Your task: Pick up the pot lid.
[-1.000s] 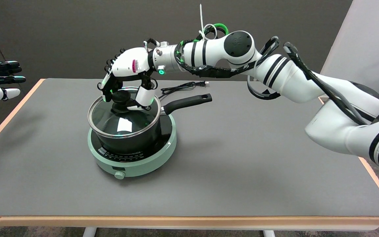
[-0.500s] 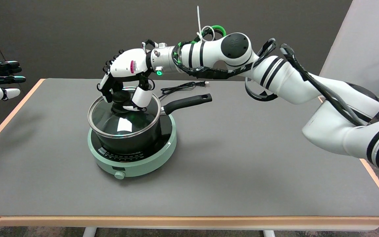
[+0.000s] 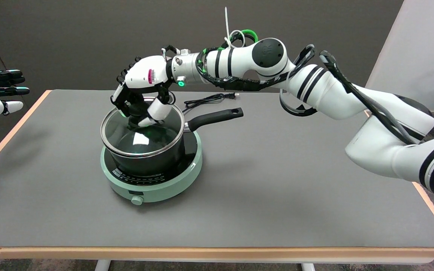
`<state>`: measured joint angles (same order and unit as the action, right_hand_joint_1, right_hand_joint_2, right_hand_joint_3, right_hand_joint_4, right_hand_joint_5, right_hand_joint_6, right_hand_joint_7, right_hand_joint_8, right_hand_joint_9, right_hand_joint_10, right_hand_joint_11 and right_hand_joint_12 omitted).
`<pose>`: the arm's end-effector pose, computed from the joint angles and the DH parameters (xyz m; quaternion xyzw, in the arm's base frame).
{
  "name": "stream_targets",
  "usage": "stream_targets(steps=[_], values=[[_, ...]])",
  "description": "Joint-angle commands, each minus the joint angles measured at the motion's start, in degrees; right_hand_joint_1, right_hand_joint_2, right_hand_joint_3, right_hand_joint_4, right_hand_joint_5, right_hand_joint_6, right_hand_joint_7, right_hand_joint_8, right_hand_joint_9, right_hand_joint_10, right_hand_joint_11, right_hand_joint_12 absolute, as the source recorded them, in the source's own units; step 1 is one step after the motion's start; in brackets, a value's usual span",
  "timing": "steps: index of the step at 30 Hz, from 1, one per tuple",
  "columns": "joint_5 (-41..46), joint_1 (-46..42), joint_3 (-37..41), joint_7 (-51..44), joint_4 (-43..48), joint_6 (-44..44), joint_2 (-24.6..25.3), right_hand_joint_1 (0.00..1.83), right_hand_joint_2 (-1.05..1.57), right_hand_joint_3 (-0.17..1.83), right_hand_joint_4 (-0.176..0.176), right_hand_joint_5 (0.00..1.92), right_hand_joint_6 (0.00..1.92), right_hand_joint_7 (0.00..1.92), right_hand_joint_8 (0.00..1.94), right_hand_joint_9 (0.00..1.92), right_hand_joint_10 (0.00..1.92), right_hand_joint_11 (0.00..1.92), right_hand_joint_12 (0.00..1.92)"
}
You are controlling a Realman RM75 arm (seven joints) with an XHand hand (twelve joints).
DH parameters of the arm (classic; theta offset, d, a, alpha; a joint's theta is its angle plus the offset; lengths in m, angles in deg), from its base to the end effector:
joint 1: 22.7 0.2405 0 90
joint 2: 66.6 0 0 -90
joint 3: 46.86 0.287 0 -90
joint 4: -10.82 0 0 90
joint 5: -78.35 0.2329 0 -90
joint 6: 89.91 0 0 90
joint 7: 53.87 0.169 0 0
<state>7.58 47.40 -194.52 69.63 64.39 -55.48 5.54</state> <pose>-0.1011 -0.5555 0.0867 0.9461 0.0043 -0.1297 0.2968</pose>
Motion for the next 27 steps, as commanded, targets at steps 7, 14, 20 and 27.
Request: stream_targets(steps=[7,14,20,27], values=[[0.8,-0.54,0.01,0.0,0.91,-0.61,-0.76,1.12,1.15,0.26,0.048,0.67,1.5,0.73,1.43,0.68,1.13,0.42,0.55],[0.8,-0.7,0.09,0.0,0.99,-0.74,-0.92,1.11,1.12,0.35,0.034,0.63,1.53,0.73,1.52,0.69,1.34,0.47,0.63],[0.8,-0.7,0.17,0.0,0.99,-0.9,-0.92,1.12,1.12,0.35,0.031,0.63,1.52,0.75,1.5,0.75,1.31,0.45,0.69],[0.8,-0.62,0.85,-0.08,1.59,-1.3,-1.06,1.33,0.94,0.55,0.176,0.59,1.34,0.8,1.43,0.74,1.41,0.51,0.71]])
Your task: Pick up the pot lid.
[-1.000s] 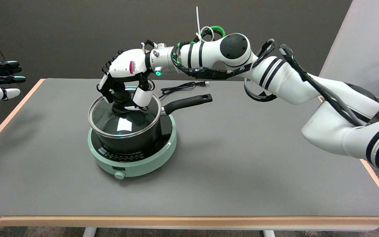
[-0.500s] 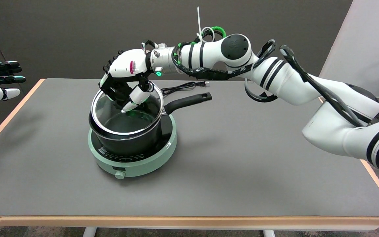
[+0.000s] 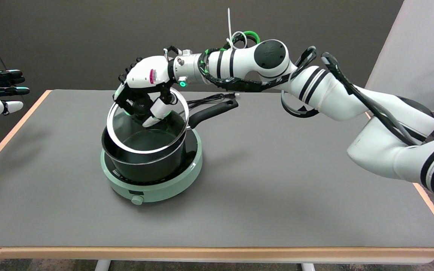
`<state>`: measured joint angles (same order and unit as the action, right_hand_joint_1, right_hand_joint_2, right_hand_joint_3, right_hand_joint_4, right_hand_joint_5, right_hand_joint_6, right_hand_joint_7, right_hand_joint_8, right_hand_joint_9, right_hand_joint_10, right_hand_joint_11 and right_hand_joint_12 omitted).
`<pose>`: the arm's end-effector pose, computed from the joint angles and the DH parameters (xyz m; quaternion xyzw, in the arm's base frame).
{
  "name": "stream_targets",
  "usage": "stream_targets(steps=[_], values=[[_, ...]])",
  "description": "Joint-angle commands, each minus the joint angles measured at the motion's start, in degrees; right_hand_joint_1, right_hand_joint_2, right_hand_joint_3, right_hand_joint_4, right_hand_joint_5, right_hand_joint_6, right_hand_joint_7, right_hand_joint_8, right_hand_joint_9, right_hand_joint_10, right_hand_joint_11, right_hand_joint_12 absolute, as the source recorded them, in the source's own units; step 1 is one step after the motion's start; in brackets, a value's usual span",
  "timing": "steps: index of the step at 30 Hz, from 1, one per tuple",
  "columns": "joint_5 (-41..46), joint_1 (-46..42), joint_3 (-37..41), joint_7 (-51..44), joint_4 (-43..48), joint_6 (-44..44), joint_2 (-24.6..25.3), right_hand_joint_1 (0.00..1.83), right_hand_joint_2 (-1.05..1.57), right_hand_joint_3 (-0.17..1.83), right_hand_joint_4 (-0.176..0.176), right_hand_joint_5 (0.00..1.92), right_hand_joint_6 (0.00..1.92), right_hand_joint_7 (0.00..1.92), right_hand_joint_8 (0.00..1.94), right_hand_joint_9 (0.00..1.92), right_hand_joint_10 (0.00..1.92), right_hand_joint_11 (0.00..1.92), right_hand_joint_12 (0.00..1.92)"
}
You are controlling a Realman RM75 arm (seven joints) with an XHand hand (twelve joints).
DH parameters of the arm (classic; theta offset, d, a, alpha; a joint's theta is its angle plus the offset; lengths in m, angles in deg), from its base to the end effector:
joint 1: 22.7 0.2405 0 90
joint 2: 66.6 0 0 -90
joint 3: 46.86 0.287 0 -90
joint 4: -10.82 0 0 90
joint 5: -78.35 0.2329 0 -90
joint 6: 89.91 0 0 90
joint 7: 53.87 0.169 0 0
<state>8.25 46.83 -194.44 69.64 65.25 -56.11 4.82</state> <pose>-0.1021 -0.5543 0.0900 0.9460 0.0010 -0.1236 0.2997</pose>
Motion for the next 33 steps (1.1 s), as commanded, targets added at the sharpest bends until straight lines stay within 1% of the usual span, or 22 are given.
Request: stream_targets(steps=[1,2,5,15,18,22,26,29,33], values=[[0.13,-0.06,0.87,-0.09,0.83,-0.67,-0.36,1.33,0.94,0.56,0.176,0.6,1.31,0.79,1.45,0.75,1.39,0.52,0.73],[0.13,0.06,0.95,-0.09,0.97,-0.67,-0.36,1.33,0.95,0.57,0.176,0.62,1.27,0.78,1.47,0.76,1.36,0.53,0.76],[0.13,0.51,1.21,-0.09,1.39,-0.67,-0.49,1.34,0.93,0.57,0.176,0.63,1.27,0.81,1.43,0.78,1.4,0.56,0.82],[0.19,2.95,0.91,-0.09,3.28,-0.27,-1.57,1.34,0.91,0.57,0.176,0.64,1.27,0.84,1.38,0.8,1.41,0.6,0.92],[0.29,4.13,0.95,-0.09,3.54,-0.27,-2.07,1.35,0.9,0.57,0.176,0.65,1.26,0.86,1.35,0.81,1.41,0.61,0.98],[-0.04,5.46,1.58,-0.09,3.65,-0.27,-3.18,1.35,0.88,0.58,0.176,0.66,1.26,0.88,1.32,0.83,1.43,0.63,1.1],[-2.52,6.14,3.85,-0.09,3.59,-1.4,-4.7,1.36,0.87,0.59,0.176,0.66,1.26,0.9,1.3,0.84,1.43,0.67,1.18],[-4.94,6.46,5.72,-0.09,3.57,-2.91,-5.95,1.36,0.86,0.59,0.176,0.65,1.26,0.9,1.29,0.85,1.44,0.66,1.32],[-6.42,7.1,7.18,-0.09,3.11,-4.23,-7.51,1.36,0.85,0.6,0.176,0.65,1.28,0.92,1.28,0.86,1.43,0.67,1.35]])
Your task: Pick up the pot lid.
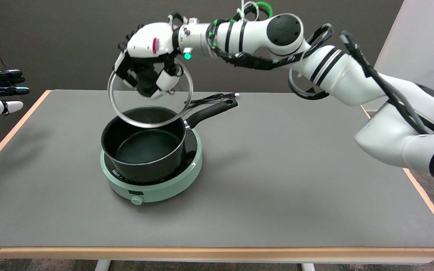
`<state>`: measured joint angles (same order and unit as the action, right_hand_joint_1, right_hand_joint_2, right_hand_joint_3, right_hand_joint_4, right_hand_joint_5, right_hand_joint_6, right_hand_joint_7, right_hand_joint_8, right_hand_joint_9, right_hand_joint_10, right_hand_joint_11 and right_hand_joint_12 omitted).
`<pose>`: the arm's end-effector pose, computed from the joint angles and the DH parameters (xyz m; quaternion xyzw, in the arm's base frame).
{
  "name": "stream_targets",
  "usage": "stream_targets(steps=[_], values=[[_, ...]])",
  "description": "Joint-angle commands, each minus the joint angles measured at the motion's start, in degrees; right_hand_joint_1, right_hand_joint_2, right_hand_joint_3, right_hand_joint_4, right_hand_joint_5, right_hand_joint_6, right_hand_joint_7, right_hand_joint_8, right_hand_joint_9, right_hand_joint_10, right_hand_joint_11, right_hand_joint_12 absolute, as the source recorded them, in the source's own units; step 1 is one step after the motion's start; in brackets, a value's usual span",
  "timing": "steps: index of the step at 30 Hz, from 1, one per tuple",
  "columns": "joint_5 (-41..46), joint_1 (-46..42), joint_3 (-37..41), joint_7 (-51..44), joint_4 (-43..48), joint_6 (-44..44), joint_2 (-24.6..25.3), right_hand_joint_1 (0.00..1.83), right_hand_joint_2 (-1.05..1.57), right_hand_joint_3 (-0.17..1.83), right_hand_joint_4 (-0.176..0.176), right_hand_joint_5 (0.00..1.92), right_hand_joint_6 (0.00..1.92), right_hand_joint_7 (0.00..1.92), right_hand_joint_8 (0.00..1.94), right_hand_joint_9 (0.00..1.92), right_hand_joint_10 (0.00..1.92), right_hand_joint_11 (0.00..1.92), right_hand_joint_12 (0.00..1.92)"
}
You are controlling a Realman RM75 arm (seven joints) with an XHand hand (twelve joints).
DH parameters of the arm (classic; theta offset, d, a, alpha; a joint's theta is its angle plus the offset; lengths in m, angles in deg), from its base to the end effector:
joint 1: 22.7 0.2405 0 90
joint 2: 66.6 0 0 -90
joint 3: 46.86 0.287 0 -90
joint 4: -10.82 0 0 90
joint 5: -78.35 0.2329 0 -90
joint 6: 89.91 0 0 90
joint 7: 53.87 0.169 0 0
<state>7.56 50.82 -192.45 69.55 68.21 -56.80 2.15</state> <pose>-0.0448 -0.5590 0.1073 0.9418 0.0548 -0.0984 0.3168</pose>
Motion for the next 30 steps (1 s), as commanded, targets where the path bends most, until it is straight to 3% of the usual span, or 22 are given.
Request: stream_targets(steps=[1,8,12,23,30], values=[[-5.73,3.33,5.03,0.0,-0.05,-3.63,-5.23,1.36,0.84,0.61,0.176,0.65,1.29,0.92,1.28,0.87,1.44,0.67,1.36],[-5.81,5.91,0.24,0.0,-2.61,-3.08,-8.31,1.37,0.83,0.62,0.176,0.65,1.29,0.93,1.27,0.87,1.44,0.69,1.36],[-7.11,5.77,1.27,0.06,-4.35,-3.64,-10.11,1.37,0.83,0.63,0.176,0.64,1.3,0.93,1.27,0.87,1.45,0.69,1.37],[-16.54,-0.41,18.87,0.56,-7.73,-8.94,-14.51,1.36,0.86,0.6,0.176,0.56,1.41,0.89,1.32,0.84,1.49,0.53,1.86],[-19.21,-2.3,26.23,0.44,-13.04,-10.52,-15.51,1.36,0.87,0.6,0.176,0.55,1.42,0.89,1.32,0.84,1.49,0.51,1.92]])
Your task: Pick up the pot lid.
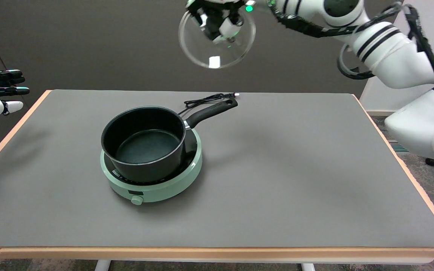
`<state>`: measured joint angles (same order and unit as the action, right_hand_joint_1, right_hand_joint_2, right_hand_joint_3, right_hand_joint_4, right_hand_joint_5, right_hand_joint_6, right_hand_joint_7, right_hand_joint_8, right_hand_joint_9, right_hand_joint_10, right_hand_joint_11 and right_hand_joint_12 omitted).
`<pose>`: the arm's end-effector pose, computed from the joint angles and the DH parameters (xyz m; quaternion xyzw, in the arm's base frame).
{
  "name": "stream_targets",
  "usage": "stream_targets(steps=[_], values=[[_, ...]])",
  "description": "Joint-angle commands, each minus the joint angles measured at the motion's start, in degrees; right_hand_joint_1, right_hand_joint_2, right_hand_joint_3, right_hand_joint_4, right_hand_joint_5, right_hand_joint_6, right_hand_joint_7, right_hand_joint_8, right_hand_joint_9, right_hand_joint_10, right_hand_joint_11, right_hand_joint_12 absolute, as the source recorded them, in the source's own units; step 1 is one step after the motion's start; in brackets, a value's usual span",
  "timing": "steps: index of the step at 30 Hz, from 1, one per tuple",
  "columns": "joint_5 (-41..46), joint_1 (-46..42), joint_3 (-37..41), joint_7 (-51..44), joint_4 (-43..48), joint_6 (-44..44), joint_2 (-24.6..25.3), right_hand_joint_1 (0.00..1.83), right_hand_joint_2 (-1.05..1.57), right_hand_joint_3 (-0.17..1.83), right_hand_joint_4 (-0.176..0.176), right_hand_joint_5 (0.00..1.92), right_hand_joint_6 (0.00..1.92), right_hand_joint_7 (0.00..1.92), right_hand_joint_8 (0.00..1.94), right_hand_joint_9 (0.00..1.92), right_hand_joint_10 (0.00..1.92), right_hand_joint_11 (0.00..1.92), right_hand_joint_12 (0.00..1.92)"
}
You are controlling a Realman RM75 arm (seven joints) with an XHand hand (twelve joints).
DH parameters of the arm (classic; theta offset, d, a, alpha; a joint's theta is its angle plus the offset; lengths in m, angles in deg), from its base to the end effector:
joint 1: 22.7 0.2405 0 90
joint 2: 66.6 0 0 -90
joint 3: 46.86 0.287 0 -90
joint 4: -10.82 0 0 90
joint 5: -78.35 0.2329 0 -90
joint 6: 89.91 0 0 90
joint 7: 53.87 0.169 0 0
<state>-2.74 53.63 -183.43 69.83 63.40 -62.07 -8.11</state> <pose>0.0156 -0.6013 0.2686 0.8519 0.1227 -0.0897 0.5011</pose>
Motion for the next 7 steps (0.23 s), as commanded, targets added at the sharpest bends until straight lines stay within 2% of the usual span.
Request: stream_targets(steps=[1,7], values=[[-8.93,-5.29,18.18,-0.12,-9.72,-5.25,-5.25,1.36,0.87,0.6,0.176,0.56,1.42,0.89,1.32,0.84,1.49,0.51,1.92],[-9.01,-5.24,19.92,-0.27,-17.32,-4.49,-5.25,1.36,0.87,0.6,0.176,0.56,1.41,0.89,1.31,0.84,1.49,0.52,1.92]])
